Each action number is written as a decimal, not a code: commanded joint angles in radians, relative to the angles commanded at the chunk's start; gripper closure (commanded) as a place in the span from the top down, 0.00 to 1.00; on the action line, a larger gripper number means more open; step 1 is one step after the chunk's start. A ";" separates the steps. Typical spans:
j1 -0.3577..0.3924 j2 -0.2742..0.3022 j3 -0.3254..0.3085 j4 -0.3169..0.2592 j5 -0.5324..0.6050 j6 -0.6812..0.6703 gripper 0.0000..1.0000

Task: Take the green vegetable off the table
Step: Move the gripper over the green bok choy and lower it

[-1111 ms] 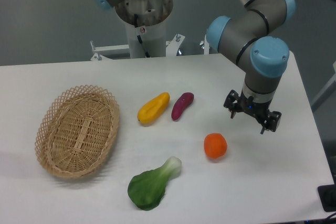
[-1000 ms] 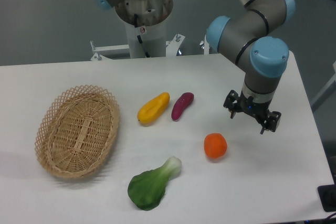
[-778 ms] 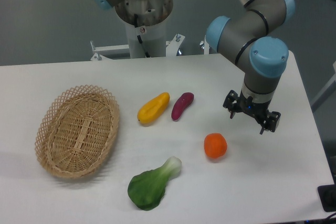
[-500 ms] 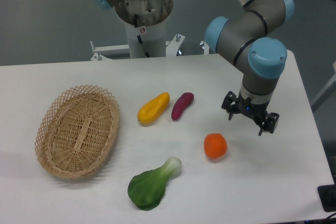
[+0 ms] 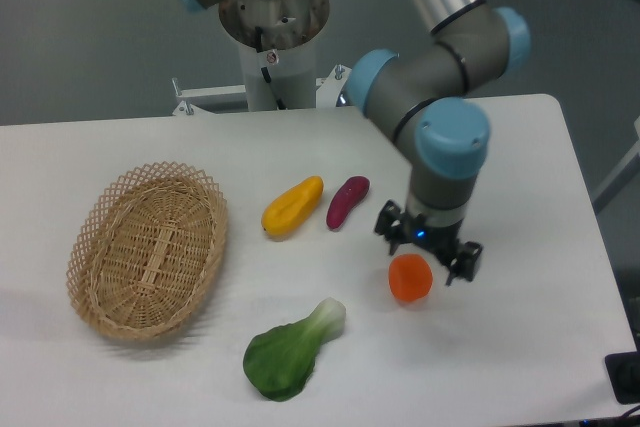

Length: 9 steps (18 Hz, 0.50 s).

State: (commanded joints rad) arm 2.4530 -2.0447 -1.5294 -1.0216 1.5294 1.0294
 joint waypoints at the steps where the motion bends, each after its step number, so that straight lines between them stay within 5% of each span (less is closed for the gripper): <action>1: -0.018 -0.009 0.000 0.000 0.000 -0.014 1.00; 9: -0.084 -0.068 -0.006 0.032 -0.026 -0.052 1.00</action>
State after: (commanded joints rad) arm 2.3685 -2.1123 -1.5355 -0.9894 1.5033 0.9771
